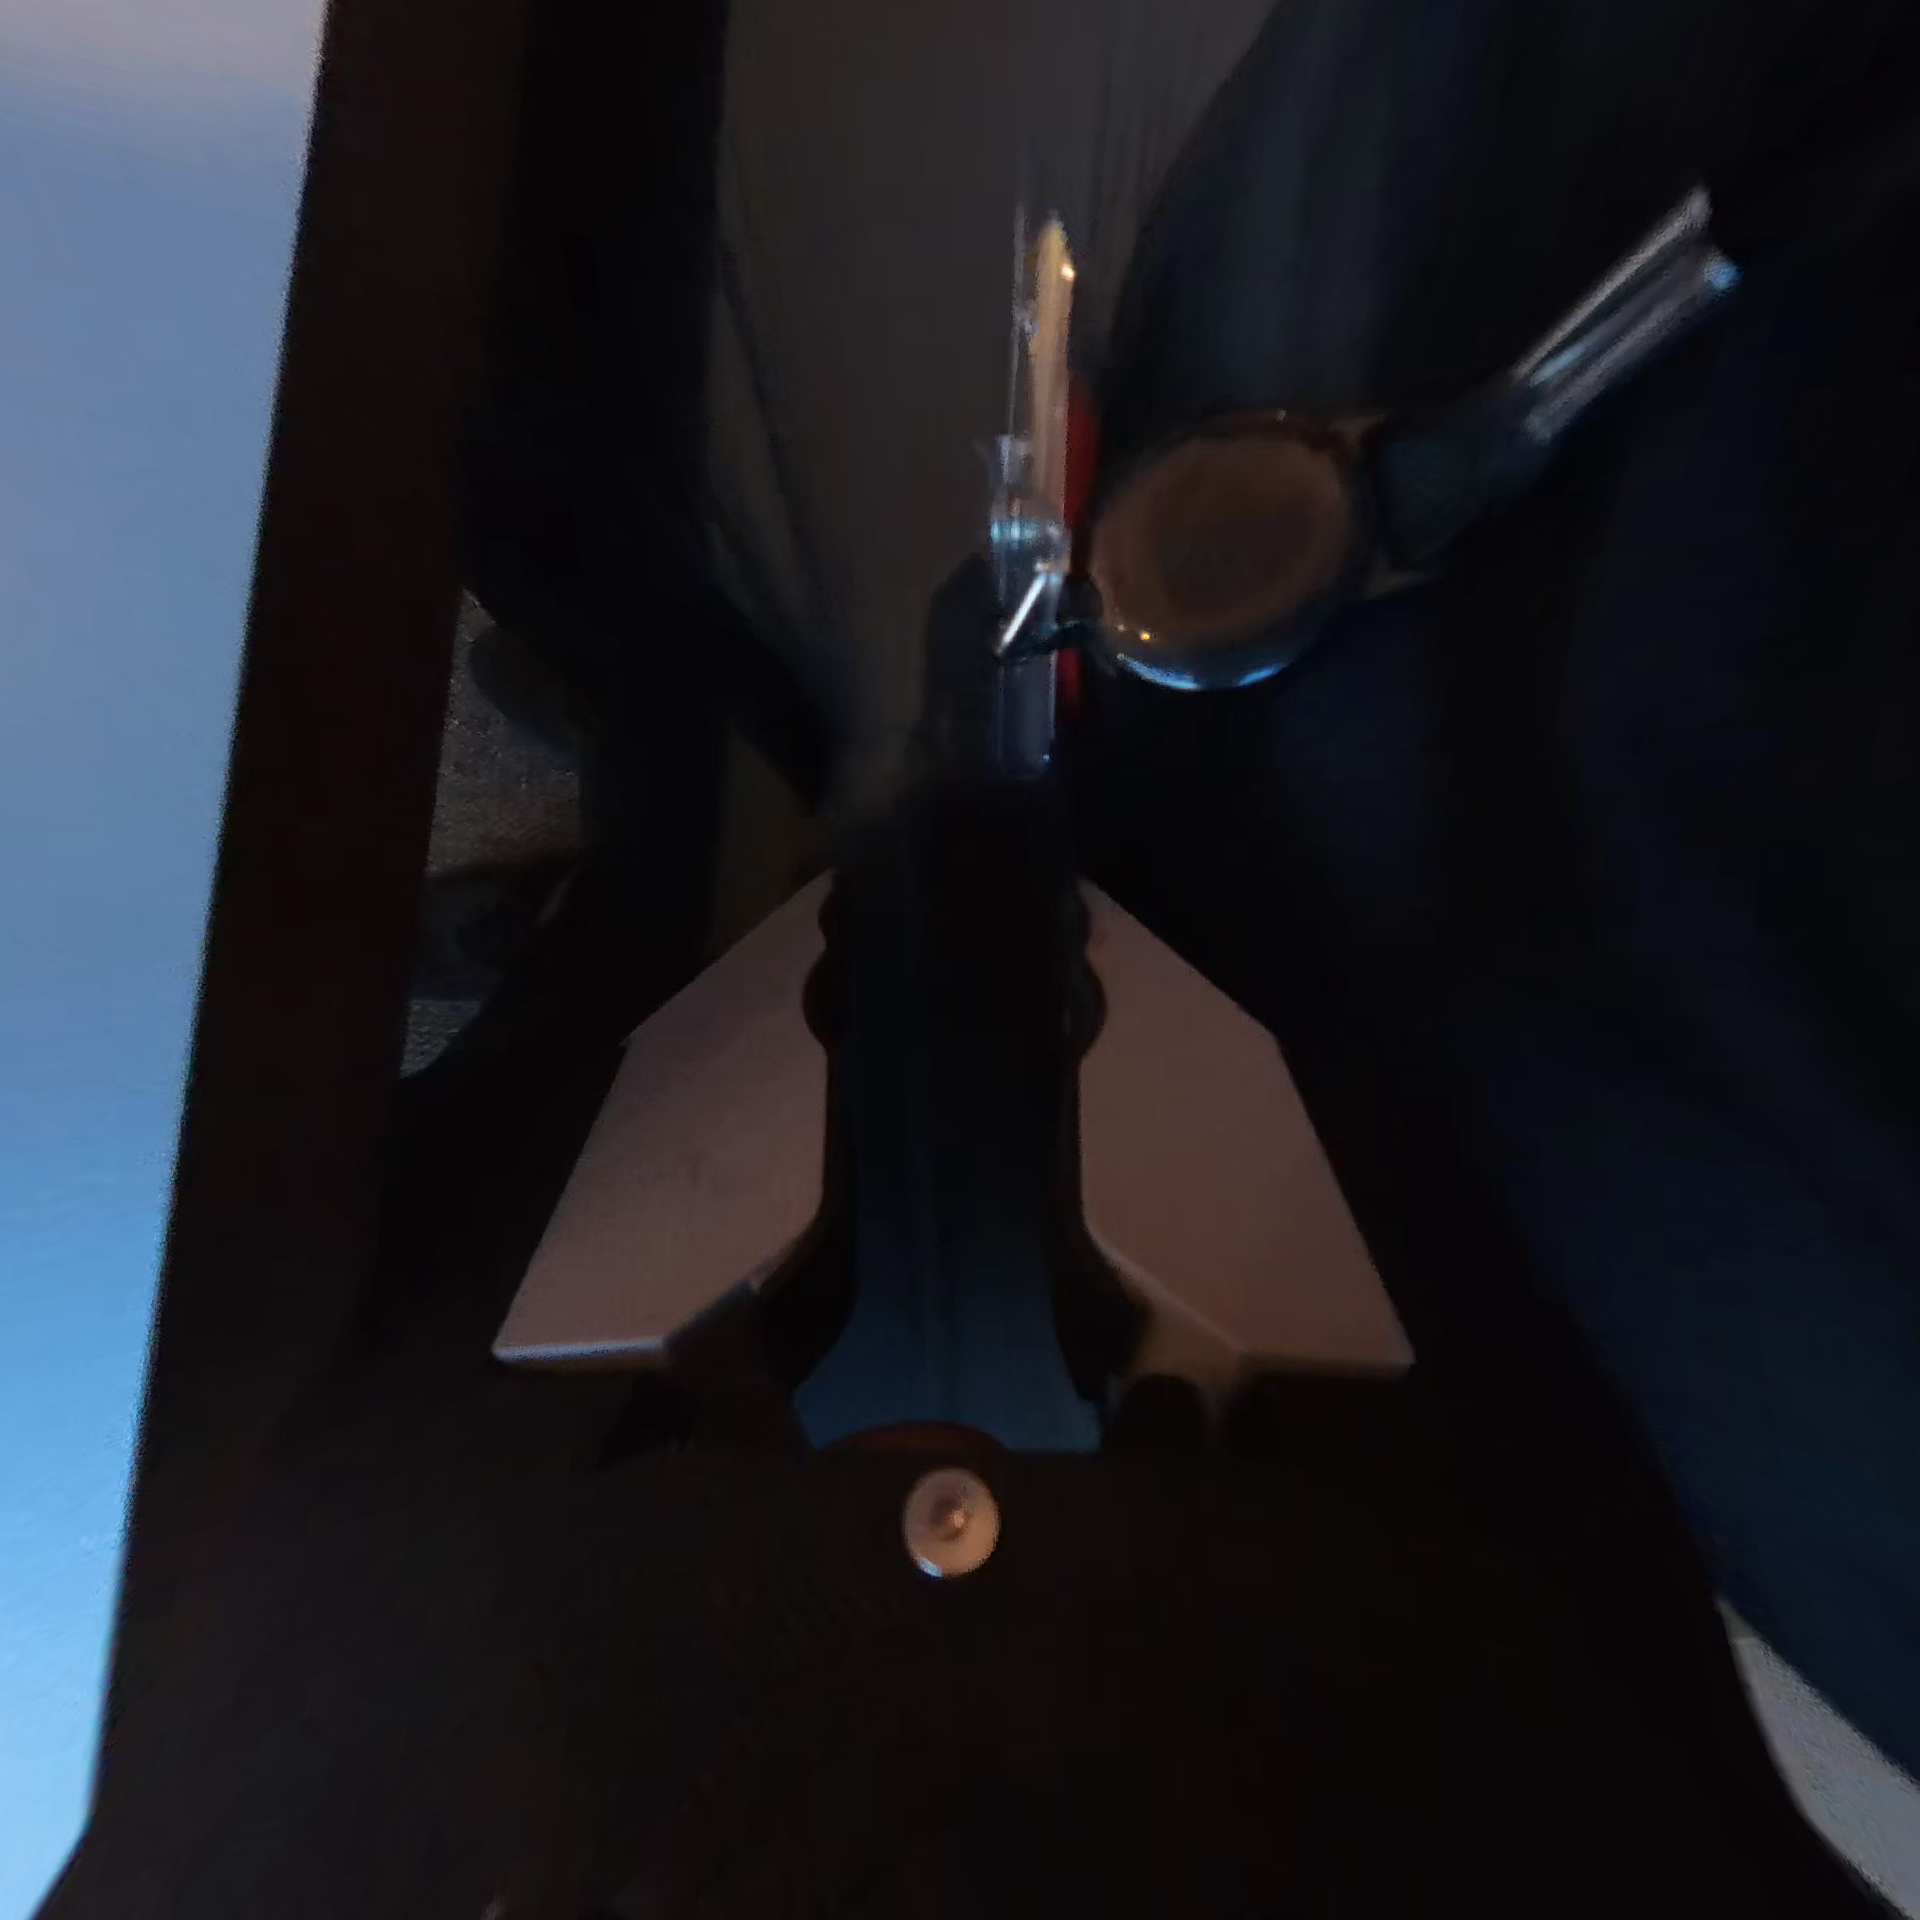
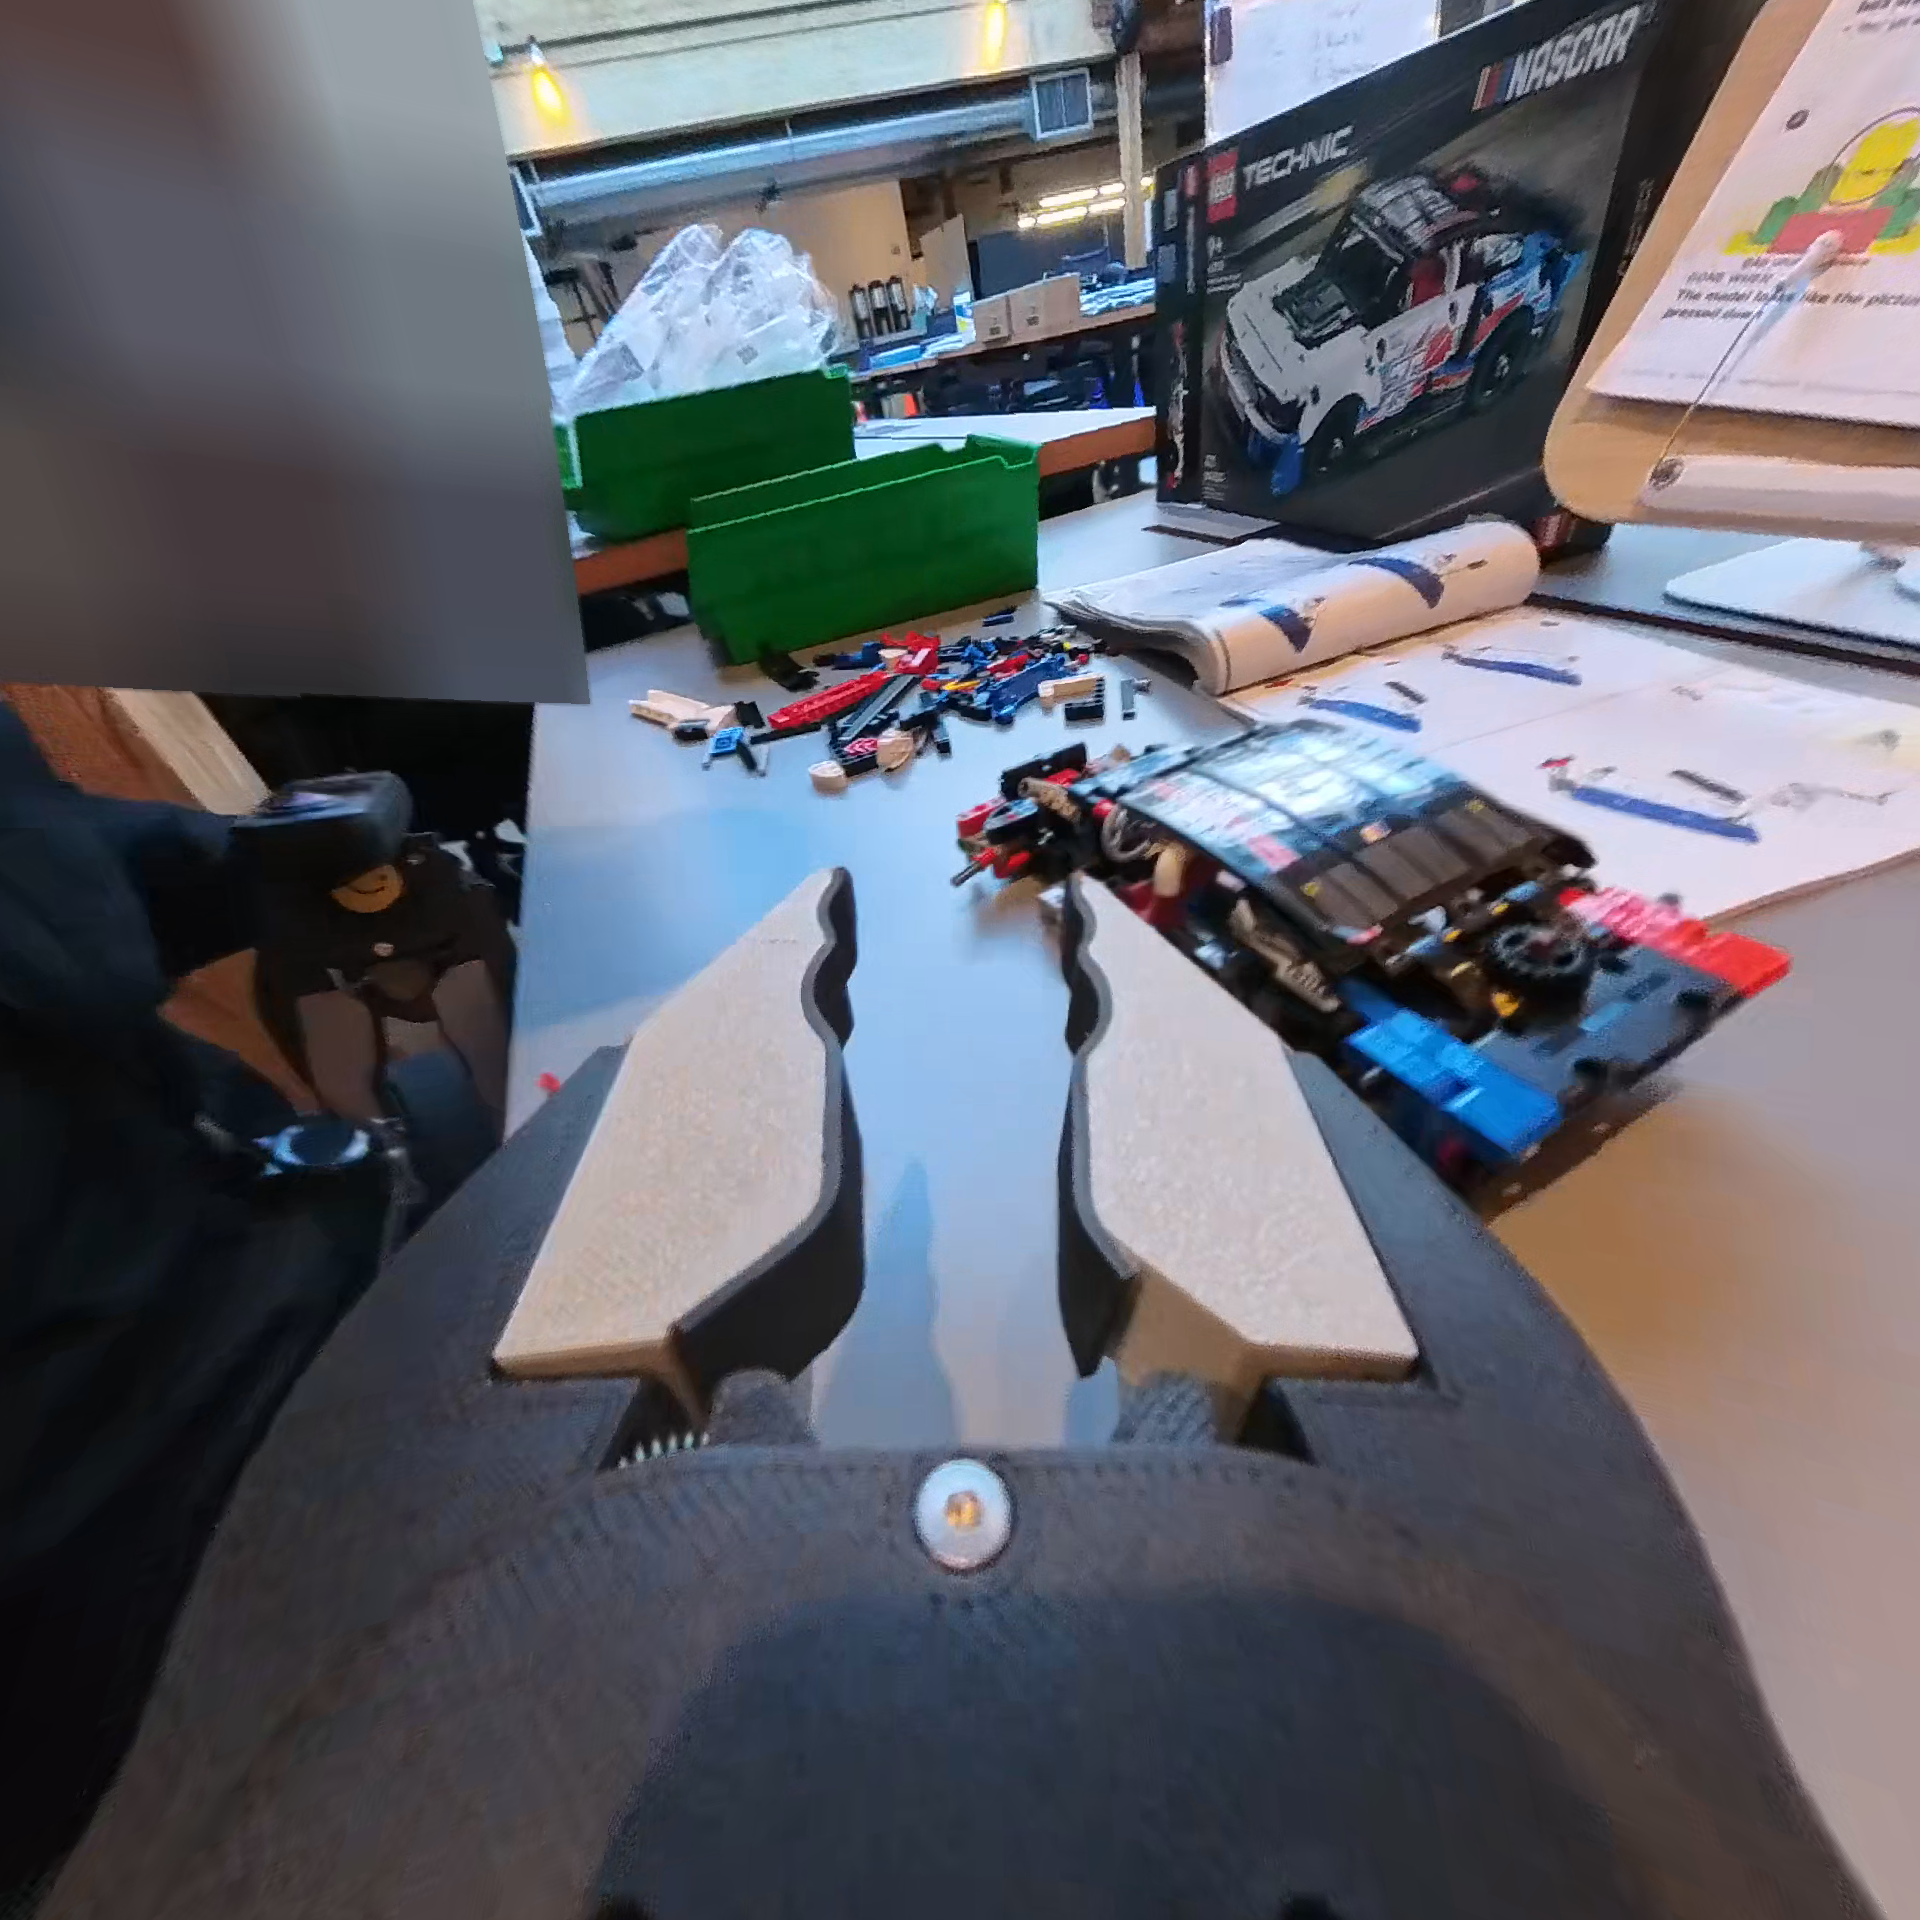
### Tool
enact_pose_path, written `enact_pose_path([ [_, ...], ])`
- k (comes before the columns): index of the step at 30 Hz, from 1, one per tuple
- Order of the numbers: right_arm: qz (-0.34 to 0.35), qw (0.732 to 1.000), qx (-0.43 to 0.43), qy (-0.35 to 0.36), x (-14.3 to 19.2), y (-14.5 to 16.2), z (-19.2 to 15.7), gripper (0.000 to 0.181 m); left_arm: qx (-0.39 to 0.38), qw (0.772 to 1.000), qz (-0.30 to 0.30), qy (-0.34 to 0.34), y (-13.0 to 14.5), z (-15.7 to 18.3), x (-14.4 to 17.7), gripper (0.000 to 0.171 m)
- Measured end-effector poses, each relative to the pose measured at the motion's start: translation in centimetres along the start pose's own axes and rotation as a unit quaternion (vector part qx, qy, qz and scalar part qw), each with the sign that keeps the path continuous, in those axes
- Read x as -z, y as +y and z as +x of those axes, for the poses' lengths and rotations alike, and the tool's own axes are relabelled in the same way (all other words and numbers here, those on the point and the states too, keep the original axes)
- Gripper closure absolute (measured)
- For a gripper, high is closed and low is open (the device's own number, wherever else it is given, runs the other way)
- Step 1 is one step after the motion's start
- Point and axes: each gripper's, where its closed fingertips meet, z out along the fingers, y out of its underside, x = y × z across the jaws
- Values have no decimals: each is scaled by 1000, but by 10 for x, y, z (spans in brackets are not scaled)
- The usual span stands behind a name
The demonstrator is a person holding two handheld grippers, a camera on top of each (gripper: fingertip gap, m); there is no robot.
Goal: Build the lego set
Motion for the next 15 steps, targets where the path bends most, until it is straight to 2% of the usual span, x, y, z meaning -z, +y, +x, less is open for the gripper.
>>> enact_pose_path([
  [4, -21, 999, 33, 12, -20, 5, 17, 146, -46, 999, -8, -12, 3, -4, 4, 139],
  [8, -13, 999, -3, -30, -34, 4, 10, 142, -23, 1000, -2, -18, 6, -8, 8, 138],
  [15, 2, 1000, 0, -27, -23, 1, 5, 145, -47, 997, 24, -48, -6, -2, 15, 140],
])
